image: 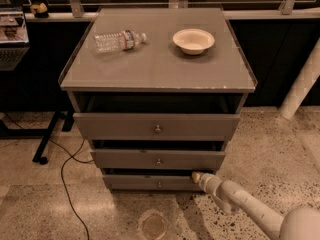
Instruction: Open bottom drawer
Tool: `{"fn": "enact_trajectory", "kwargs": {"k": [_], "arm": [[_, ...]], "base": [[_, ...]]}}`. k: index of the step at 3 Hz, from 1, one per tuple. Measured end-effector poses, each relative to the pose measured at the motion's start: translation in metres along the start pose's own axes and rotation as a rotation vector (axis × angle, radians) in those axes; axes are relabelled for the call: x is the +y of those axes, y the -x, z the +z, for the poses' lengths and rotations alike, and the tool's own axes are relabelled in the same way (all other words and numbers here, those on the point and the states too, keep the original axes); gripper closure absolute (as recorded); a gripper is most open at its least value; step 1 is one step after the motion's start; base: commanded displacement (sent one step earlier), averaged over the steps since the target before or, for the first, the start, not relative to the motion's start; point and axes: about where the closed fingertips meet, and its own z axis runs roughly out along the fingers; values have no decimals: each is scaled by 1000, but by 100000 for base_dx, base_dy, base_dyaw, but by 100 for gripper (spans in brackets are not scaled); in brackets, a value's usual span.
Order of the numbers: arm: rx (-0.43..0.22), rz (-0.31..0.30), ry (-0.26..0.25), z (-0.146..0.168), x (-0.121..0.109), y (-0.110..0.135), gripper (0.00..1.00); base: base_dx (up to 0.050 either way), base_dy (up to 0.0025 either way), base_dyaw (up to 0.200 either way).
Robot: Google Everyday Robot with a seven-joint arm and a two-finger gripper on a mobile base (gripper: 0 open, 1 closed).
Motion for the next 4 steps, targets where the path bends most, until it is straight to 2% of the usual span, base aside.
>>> {"fn": "enact_trajectory", "kwargs": {"k": [1, 4], "arm": [[30, 3, -39, 8, -8, -11, 100], [52, 12, -54, 5, -11, -13, 100]], "base": [[0, 0, 0], [0, 0, 0]]}}
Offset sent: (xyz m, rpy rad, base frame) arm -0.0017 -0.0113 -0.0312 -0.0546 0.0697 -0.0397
